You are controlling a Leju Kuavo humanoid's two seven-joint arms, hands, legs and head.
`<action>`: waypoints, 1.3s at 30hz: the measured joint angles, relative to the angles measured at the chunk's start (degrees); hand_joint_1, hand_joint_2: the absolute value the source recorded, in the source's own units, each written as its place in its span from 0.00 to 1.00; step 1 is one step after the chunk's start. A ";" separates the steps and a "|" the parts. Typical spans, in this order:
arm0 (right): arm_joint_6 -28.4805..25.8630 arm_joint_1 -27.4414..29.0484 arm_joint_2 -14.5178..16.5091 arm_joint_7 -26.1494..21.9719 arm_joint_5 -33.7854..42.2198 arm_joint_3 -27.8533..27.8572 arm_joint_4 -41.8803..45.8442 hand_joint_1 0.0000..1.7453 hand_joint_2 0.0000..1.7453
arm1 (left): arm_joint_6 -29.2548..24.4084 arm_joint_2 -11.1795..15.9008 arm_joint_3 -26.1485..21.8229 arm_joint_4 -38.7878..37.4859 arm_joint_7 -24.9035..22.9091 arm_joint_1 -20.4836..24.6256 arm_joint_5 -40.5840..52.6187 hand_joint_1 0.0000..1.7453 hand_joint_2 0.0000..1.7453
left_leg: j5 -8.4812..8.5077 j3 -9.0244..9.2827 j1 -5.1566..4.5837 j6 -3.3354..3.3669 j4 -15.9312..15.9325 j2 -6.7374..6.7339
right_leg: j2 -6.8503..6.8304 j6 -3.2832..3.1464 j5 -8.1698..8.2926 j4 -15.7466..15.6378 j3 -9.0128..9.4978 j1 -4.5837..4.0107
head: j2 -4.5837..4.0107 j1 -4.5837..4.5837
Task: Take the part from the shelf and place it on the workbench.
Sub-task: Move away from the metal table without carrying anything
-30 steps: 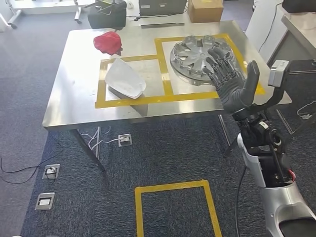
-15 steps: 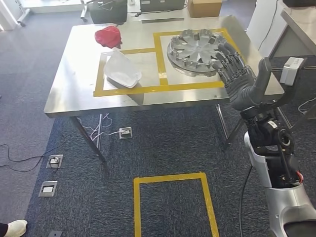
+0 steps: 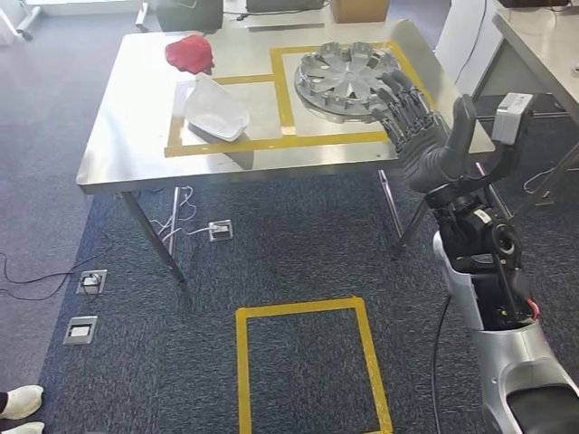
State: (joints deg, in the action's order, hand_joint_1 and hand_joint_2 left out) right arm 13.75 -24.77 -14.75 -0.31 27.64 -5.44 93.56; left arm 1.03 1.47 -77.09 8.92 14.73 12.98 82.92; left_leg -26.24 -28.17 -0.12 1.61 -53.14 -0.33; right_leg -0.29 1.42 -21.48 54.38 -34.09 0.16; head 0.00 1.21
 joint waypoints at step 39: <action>1.61 -2.02 1.66 -2.66 -0.20 -2.77 -4.47 0.00 0.00 | 0.02 0.73 -0.03 0.00 -0.13 -1.08 -1.71 0.00 0.00 | 3.80 -5.25 -0.01 0.74 -0.51 0.04 | 0.04 0.88 -7.13 10.85 1.67 0.43 | 0.00 2.20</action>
State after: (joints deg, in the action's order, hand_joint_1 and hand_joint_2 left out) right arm 15.36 -26.78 -13.09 -2.97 27.44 -8.21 89.09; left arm 1.05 2.20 -77.12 8.92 14.60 11.91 81.21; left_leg -22.44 -33.43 -0.13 2.35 -53.64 -0.29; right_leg -0.25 2.30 -28.61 65.23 -32.42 0.59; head 0.00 3.41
